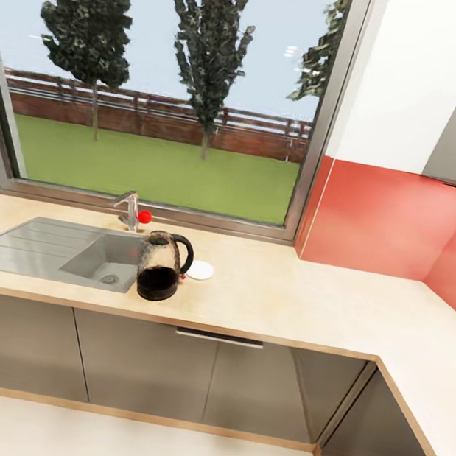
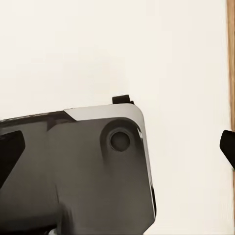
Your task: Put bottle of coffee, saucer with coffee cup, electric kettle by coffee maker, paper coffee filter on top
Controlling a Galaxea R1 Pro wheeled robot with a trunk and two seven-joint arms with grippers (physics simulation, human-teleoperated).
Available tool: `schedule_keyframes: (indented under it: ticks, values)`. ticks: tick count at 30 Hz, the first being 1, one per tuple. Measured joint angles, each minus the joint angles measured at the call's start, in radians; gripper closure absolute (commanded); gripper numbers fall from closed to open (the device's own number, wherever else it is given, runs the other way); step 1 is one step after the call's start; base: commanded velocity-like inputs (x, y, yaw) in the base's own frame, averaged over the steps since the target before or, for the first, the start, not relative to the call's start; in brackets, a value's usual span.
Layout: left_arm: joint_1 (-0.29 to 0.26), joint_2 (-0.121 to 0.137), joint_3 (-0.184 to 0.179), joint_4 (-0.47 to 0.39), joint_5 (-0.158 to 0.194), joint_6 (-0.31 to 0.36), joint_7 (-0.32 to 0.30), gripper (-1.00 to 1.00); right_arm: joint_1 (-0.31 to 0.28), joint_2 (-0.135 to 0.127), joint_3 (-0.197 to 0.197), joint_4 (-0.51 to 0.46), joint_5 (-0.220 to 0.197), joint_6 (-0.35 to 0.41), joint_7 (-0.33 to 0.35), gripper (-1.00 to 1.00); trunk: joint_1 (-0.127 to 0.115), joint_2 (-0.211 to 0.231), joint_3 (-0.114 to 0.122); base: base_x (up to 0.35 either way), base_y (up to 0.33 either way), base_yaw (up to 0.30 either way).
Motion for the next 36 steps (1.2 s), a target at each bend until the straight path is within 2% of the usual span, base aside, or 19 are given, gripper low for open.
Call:
schedule_keyframes:
  ticks: [15, 18, 19, 21, 24, 27, 31, 34, 36]
  values:
    - [-0.003, 0.000, 0.000, 0.000, 0.002, -0.002, 0.000, -1.00, 0.000, 0.001, 0.000, -0.026, 0.000, 0.000, 0.002, -1.00, 0.000, 0.000, 0.000, -0.020, -0.028, 0.001]
    - [-0.003, 0.002, -0.001, 0.000, 0.002, -0.001, 0.000, -1.00, 0.000, 0.002, 0.001, -0.111, 0.004, 0.002, -0.002, -1.00, 0.000, 0.000, 0.000, 0.000, 0.000, 0.000]
    - [-0.003, 0.004, 0.000, 0.001, 0.000, -0.001, 0.000, -1.00, 0.000, 0.000, 0.002, -0.203, 0.028, 0.003, -0.002, -1.00, 0.000, 0.000, 0.000, 0.000, 0.000, 0.000]
    - [-0.003, 0.006, -0.001, 0.002, 0.000, -0.001, 0.000, -1.00, 0.000, -0.003, 0.000, -0.285, 0.056, 0.003, -0.002, -1.00, 0.000, 0.000, 0.000, 0.000, 0.000, 0.000]
    - [-0.003, 0.008, -0.002, 0.003, 0.000, 0.000, 0.000, -1.00, 0.001, -0.004, 0.000, -0.360, 0.087, 0.004, -0.001, -1.00, 0.000, 0.000, 0.000, 0.000, 0.000, 0.000]
    - [-0.003, 0.011, -0.003, 0.008, 0.000, 0.000, 0.000, -1.00, 0.001, -0.002, 0.000, -0.451, 0.139, 0.005, 0.001, -1.00, 0.000, 0.000, 0.000, 0.000, 0.000, 0.000]
    - [-0.004, 0.014, -0.001, 0.035, 0.000, 0.000, 0.000, -1.00, 0.001, 0.003, 0.001, -0.500, 0.225, 0.004, 0.001, -1.00, 0.000, 0.000, 0.000, 0.000, 0.000, 0.000]
    - [-0.004, 0.014, -0.001, 0.055, 0.003, -0.001, 0.000, -1.00, 0.001, 0.005, 0.001, -0.519, 0.325, 0.002, -0.001, -1.00, 0.000, 0.000, 0.000, 0.000, 0.000, 0.000]
    - [-0.004, 0.014, -0.001, 0.060, 0.003, -0.001, 0.000, -1.00, 0.001, 0.005, 0.000, -0.524, 0.367, 0.001, -0.002, -1.00, 0.000, 0.000, 0.000, 0.000, 0.000, 0.000]
